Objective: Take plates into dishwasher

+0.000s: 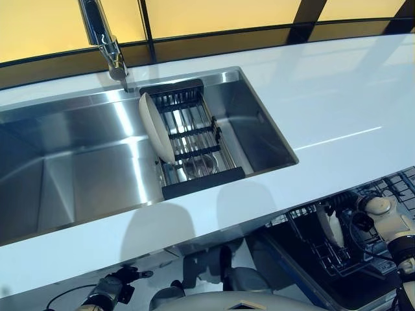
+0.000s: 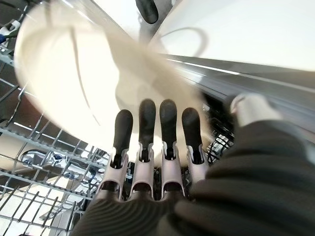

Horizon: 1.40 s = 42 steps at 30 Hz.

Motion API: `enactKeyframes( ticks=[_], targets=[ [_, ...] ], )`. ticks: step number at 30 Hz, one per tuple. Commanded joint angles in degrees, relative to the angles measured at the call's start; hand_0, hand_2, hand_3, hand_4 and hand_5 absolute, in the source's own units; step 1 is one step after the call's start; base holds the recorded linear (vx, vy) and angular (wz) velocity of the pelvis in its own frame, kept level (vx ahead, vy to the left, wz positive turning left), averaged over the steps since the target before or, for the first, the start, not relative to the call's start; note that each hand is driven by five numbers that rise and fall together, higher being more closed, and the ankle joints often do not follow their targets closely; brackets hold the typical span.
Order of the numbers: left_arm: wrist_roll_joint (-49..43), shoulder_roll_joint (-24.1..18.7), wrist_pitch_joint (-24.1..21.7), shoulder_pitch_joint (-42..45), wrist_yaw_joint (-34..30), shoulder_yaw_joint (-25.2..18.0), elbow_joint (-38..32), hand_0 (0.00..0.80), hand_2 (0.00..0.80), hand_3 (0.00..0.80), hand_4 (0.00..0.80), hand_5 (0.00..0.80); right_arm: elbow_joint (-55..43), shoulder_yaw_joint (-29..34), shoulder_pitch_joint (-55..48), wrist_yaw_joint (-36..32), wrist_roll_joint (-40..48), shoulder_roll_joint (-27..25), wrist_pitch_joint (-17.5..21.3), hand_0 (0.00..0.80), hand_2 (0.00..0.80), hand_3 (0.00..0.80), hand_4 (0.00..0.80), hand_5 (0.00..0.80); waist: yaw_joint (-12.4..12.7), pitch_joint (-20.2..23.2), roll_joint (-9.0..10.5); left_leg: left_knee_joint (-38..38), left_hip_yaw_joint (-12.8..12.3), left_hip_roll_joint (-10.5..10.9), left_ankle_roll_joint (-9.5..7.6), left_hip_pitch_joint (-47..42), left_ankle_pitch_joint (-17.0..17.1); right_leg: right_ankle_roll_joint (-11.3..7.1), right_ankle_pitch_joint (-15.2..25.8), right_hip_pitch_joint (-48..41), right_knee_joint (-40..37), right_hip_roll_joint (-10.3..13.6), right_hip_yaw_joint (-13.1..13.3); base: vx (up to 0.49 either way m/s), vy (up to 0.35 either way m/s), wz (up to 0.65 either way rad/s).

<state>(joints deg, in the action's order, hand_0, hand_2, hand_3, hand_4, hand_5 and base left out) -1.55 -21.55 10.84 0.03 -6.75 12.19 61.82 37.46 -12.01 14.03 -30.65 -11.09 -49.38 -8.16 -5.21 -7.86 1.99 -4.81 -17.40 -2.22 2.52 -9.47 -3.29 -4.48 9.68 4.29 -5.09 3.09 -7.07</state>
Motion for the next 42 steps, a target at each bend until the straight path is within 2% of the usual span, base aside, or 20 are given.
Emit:
enactKeyframes(
  ticks=[1,11,18,24,28,34,37,42],
  targets=[
    [-0.46,-3.45,-1.29,-3.62,0.11,-0.72,-0.37,0.0,0.0,0.0,0.0,0.0,2.46,-1.49,6.76,1.37,0.49,0.04,-0.3,0.0,0.0,0.0,0.0,0.0,0.54,1.33,-0.27,1.06,4.27,-0.37,-1.29,4.91,1.94,-4.55,-5.82,-3.58,4.47,2.86,0.04,-0.007,0.014,0.04],
    [-0.55,-3.0,-2.06,-3.32,0.4,-1.25,-0.05,0.0,0.0,0.0,0.0,0.0,1.21,0.37,5.52,-0.25,-0.4,-2.34,-2.23,0.0,0.0,0.0,0.0,0.0,-0.18,1.7,0.52,0.96,3.89,-0.69,-1.08,4.31,1.86,-4.36,-5.8,-4.06,3.99,2.39,0.65,-0.001,0.002,0.0],
    [-0.67,-3.39,-1.85,-2.96,0.57,-1.99,0.31,0.0,0.0,0.0,0.0,0.0,0.36,5.08,2.78,-1.42,1.79,-6.69,-3.8,0.0,0.0,0.0,0.0,0.0,-1.1,2.35,1.5,0.79,3.43,-0.94,-1.12,3.89,1.7,-4.4,-5.66,-4.21,3.86,1.79,1.44,0.002,0.004,-0.02],
    [-0.43,-3.31,-2.21,-2.37,1.4,-2.23,1.6,0.0,0.0,0.0,0.0,0.0,1.05,12.78,-2.28,-0.78,3.62,-12.58,-4.7,0.0,0.0,0.0,0.0,0.0,-2.91,3.34,2.86,0.78,2.12,-1.49,-1.23,3.59,1.46,-4.66,-5.34,-3.8,3.91,0.97,2.71,0.0,0.012,-0.05],
    [0.37,-3.15,-2.63,-2.43,2.0,-1.54,2.34,0.0,0.0,0.0,0.0,0.0,1.48,16.44,-5.07,1.77,4.08,-14.57,-6.74,0.0,0.0,0.0,0.0,0.0,-3.67,3.52,3.44,0.78,1.56,-1.7,-1.35,3.41,1.33,-4.92,-5.01,-3.43,4.06,0.73,3.44,0.0,0.017,-0.09],
    [1.97,-3.18,-3.22,-3.14,2.37,-0.55,3.3,0.0,0.0,0.0,0.0,0.0,3.79,21.73,-7.63,7.73,3.73,-17.26,-12.42,0.0,0.0,0.0,0.0,0.0,-4.43,3.71,4.02,0.63,1.17,-1.92,-1.55,3.51,1.23,-5.13,-4.61,-3.08,3.8,0.27,4.4,-0.012,0.017,-0.07],
    [3.14,-3.09,-3.07,-3.29,2.69,0.56,3.49,0.0,0.0,0.0,0.0,0.0,4.76,25.08,-7.6,14.93,8.19,-18.75,-14.05,0.0,0.0,0.0,0.0,0.0,-4.48,3.89,4.05,0.56,1.32,-1.94,-1.53,3.51,1.27,-5.06,-4.6,-3.22,3.63,0.12,4.61,0.003,0.035,-0.09],
    [4.14,-2.77,-3.28,-2.89,2.91,0.68,3.93,0.0,0.0,0.0,0.0,0.0,-1.43,28.59,-6.14,25.6,15.86,-18.85,-16.92,0.0,0.0,0.0,0.0,0.0,-4.53,4.03,3.67,0.4,1.84,-1.59,-1.59,3.41,1.27,-4.74,-4.83,-3.45,3.42,-0.03,4.99,0.008,0.051,-0.01]
  ],
)
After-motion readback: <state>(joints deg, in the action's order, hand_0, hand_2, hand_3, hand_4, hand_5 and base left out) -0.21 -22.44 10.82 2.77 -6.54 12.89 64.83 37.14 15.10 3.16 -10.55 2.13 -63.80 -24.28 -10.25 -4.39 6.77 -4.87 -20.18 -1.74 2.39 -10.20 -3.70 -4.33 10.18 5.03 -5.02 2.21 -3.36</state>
